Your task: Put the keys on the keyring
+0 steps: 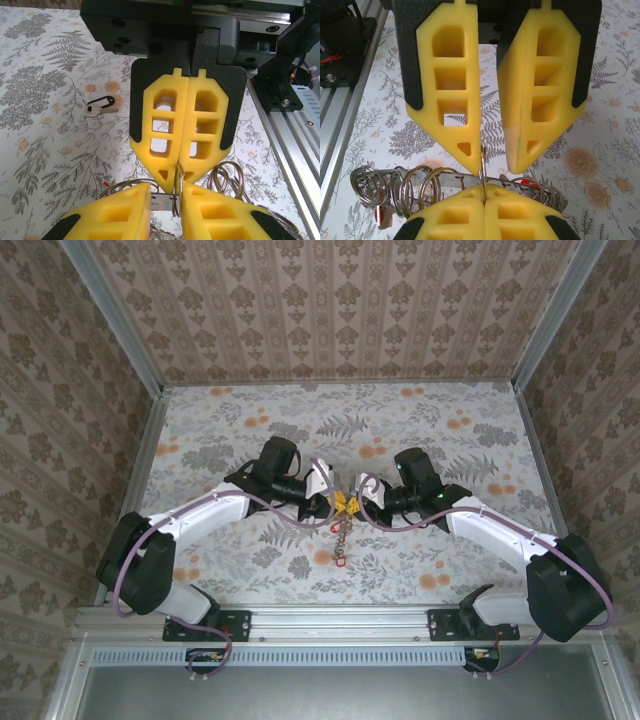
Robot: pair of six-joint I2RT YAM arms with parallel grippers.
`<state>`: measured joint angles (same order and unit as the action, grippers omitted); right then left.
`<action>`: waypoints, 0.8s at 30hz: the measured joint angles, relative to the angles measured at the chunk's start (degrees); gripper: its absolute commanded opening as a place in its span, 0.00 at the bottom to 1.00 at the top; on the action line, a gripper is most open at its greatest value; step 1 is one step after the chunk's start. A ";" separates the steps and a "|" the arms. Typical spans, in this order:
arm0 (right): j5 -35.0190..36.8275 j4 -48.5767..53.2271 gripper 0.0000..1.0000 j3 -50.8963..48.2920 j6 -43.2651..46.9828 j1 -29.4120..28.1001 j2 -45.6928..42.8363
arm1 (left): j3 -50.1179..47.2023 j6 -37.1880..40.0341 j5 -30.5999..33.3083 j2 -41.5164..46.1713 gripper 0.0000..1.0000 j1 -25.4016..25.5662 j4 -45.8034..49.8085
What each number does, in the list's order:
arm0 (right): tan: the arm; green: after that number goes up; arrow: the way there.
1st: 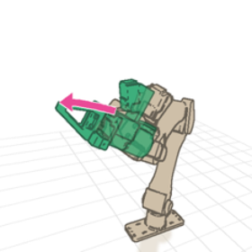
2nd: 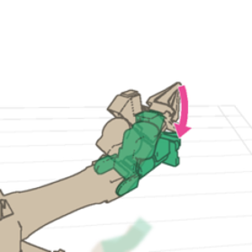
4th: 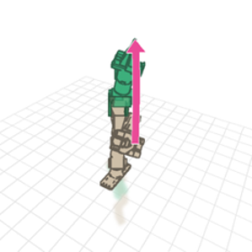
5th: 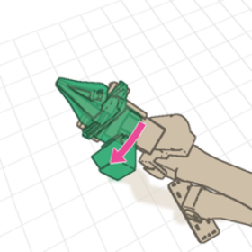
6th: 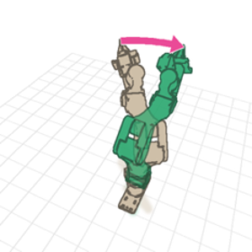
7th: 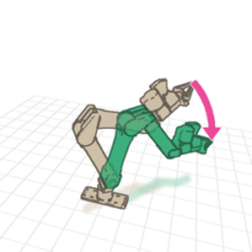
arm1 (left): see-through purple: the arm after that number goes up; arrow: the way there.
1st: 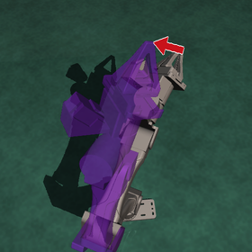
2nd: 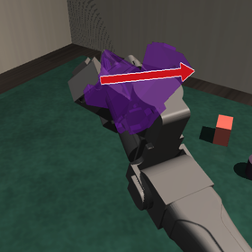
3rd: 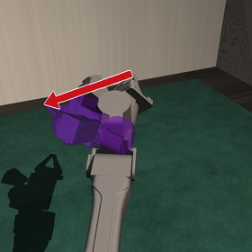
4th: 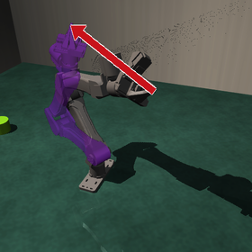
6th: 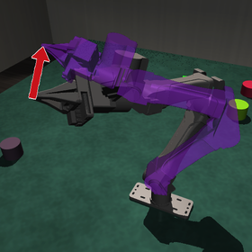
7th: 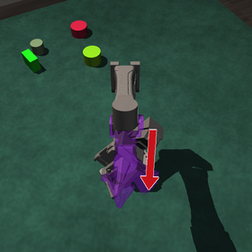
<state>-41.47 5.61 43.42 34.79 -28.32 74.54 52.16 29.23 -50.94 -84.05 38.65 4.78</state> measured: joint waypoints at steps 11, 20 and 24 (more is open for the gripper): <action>-0.35 -0.44 0.00 0.00 -0.48 0.42 0.00 | 2.67 1.18 -0.04 -1.81 0.15 0.68 2.69; -0.11 -0.42 0.00 0.00 -0.63 0.42 0.00 | 2.67 2.10 0.28 -1.81 0.09 0.70 3.13; -0.15 -0.55 0.00 -0.02 -0.68 0.42 0.00 | 2.67 2.32 0.87 -1.81 0.16 0.70 2.93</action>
<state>-41.63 5.06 43.40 34.11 -27.90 74.54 54.83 31.55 -50.06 -85.86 39.35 7.70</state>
